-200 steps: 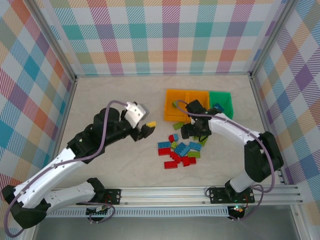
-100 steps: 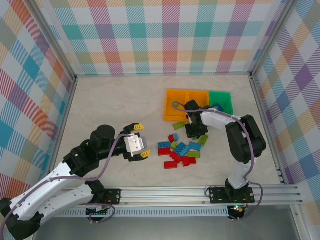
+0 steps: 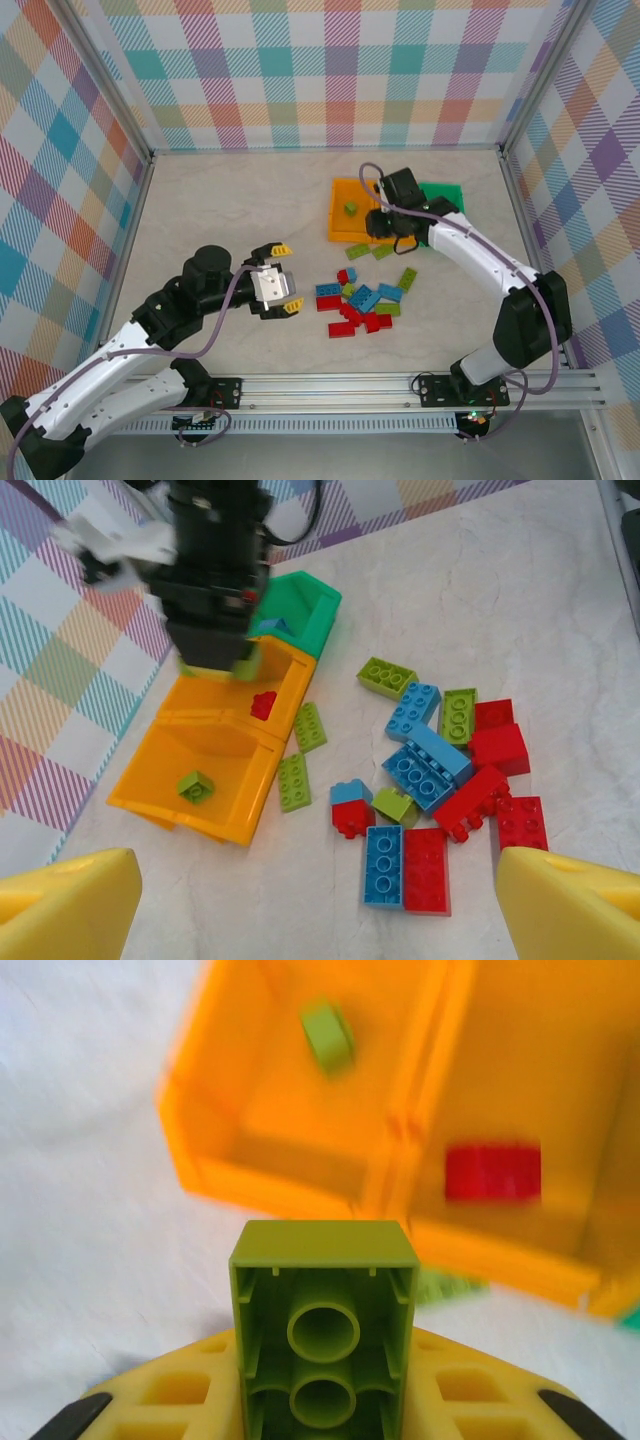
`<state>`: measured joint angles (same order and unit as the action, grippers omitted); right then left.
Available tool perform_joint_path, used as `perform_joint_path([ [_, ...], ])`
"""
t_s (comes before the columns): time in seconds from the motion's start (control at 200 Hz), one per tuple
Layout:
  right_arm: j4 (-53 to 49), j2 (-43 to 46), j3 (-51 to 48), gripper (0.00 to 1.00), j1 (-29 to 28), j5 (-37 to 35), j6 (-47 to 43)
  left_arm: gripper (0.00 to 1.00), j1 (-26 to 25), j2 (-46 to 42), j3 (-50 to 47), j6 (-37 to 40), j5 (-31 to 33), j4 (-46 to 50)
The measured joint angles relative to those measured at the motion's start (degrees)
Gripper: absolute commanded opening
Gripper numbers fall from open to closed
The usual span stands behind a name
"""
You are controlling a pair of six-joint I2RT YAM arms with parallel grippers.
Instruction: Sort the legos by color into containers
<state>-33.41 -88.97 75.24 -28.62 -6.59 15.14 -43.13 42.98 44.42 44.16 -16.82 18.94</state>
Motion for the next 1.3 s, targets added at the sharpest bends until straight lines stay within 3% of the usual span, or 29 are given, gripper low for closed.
perform_joint_path([
  [0.24,2.56,-21.55,19.19,0.29,0.0,-0.04,-0.44,0.94,2.1,0.11,-1.33,-1.29,-1.77,-2.21],
  [0.465,-1.29,-30.82,24.44,0.49,0.0,0.68,0.09,0.94,3.96,-0.07,-3.56,-1.22,-1.79,-2.62],
  [0.71,-3.15,-26.45,24.96,0.53,0.0,1.09,0.24,0.95,4.33,0.5,-3.58,-1.18,-2.97,-2.58],
  [0.905,-2.36,-11.91,13.77,0.52,-1.14,2.62,0.68,0.96,4.35,0.59,-3.58,-0.98,-3.17,-2.36],
  [1.07,-2.34,0.0,2.16,0.52,-9.46,1.7,2.99,0.96,5.11,1.16,-3.58,0.46,-3.69,-1.57],
  [1.3,-5.84,-2.64,-1.42,0.57,-21.62,2.14,10.25,0.99,10.23,2.62,-2.49,4.59,-5.53,5.86],
])
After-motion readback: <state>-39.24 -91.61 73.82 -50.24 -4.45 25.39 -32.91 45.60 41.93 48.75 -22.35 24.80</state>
